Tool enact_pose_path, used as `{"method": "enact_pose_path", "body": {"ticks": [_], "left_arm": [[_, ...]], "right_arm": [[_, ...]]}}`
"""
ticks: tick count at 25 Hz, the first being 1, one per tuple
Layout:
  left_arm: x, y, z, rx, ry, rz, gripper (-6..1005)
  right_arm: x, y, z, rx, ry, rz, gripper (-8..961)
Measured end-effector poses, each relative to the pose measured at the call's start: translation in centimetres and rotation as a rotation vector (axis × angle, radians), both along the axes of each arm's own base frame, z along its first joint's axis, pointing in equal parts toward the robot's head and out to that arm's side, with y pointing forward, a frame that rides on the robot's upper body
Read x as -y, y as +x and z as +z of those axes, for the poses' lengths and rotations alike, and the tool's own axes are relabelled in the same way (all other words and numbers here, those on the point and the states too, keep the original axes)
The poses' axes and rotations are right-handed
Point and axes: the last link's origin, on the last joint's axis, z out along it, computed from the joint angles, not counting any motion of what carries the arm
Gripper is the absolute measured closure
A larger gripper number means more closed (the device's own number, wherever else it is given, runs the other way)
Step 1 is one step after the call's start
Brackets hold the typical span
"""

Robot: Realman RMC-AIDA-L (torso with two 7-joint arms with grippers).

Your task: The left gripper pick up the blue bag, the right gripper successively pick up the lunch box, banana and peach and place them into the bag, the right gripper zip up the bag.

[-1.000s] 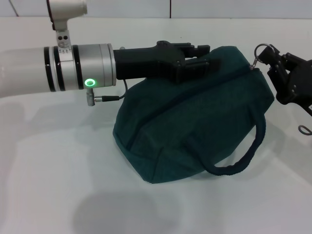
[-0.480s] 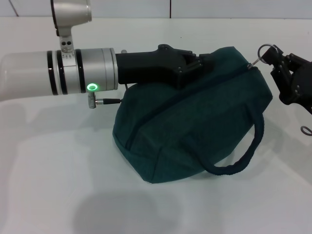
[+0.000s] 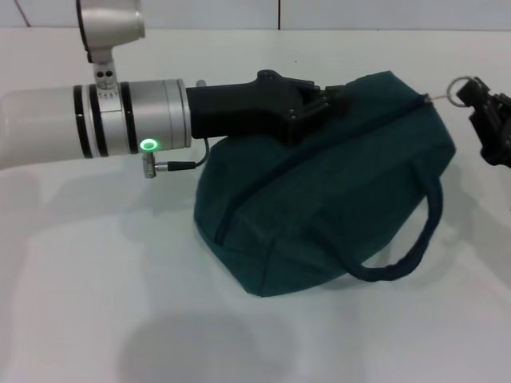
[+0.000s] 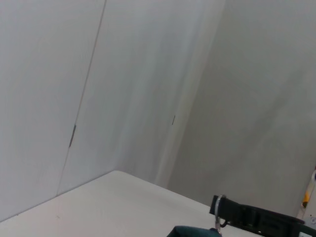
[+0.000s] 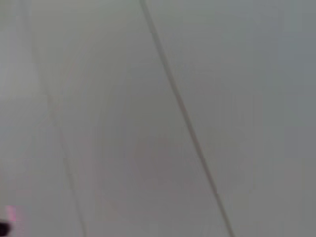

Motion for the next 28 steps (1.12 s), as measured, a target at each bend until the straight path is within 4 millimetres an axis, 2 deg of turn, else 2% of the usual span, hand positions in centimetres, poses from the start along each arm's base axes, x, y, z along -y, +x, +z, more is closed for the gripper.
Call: {"method": "enact_pose_path", "body": {"ticks": [5,15,21,23,28], "left_arm": [[0.0,0.0,0.1,0.003,0.002,0.000,948],[0.0,0.1,0.0,-0.001,-0.002,-0.004,955],[0.1,-0.1,0.0,-0.001,0.002,-0.004,959],[0.1,-0.1,0.0,-0.001,0.005,-0.005,959],[0.1,-0.1,0.0,-0.001,0.006,-0.005,958]], "right_arm": [[0.0,0.8,-0.1,0.001,-0.008,-0.053,867],[0.5,0.4,-0.2,-0.008,-0.028,-0.011,864],[1.4,1.2,1.4,-0.058,0.039,-0.026,629],[1.8,1.9,2.0,-0.059,0.061,-0.045,579],[1.9,3.5,1.8,0.066,0.039,-0.077,455]]}}
